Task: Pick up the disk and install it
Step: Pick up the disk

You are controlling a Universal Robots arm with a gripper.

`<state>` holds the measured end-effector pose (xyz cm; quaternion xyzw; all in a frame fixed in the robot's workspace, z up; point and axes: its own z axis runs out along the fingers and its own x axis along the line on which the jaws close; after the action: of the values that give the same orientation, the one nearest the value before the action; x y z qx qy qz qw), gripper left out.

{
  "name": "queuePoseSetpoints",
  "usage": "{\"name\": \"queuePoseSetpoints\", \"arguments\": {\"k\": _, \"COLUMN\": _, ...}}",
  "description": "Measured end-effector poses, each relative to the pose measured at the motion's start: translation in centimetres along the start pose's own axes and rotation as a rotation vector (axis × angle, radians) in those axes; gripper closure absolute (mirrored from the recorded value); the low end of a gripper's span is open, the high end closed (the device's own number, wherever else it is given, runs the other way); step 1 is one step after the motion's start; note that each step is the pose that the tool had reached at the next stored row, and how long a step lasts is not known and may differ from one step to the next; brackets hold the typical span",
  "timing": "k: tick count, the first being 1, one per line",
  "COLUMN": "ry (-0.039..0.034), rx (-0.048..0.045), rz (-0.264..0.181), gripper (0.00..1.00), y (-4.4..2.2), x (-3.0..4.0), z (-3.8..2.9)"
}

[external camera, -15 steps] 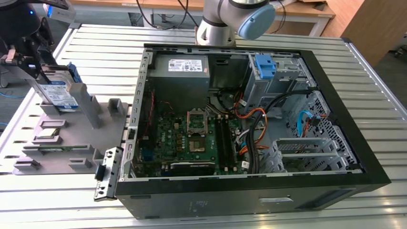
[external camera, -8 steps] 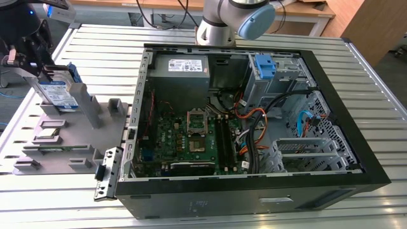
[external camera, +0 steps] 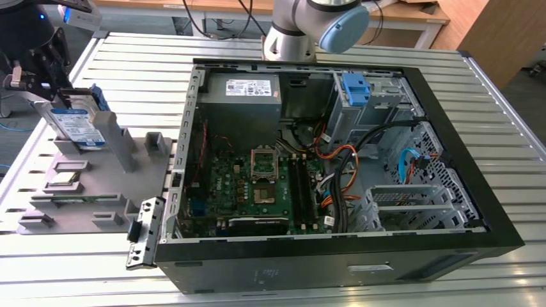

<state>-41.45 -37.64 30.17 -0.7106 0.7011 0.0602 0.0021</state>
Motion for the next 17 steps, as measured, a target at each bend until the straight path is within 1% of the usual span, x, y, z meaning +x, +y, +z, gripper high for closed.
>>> {"name": "queuePoseSetpoints", "arguments": {"k": 7, "ry": 0.0000, "rx": 0.0000, "rz": 0.000, "gripper": 0.64, "y": 0.00, "x": 0.00, "z": -0.01}}
{"name": "queuePoseSetpoints", "arguments": {"k": 9, "ry": 0.0000, "rx": 0.0000, "rz": 0.000, "gripper": 0.62, "y": 0.00, "x": 0.00, "z": -0.01}}
{"name": "queuePoseSetpoints", "arguments": {"k": 10, "ry": 0.0000, "rx": -0.0001, "rz": 0.000, "gripper": 0.56, "y": 0.00, "x": 0.00, "z": -0.01}}
{"name": "queuePoseSetpoints", "arguments": {"k": 14, "ry": 0.0000, "rx": 0.0000, "rz": 0.000, "gripper": 0.56, "y": 0.00, "x": 0.00, "z": -0.01}}
{"name": "queuePoseSetpoints", "arguments": {"k": 17, "ry": -0.0022, "rx": 0.0000, "rz": 0.000, "gripper": 0.56, "y": 0.00, "x": -0.03, "z": -0.01}}
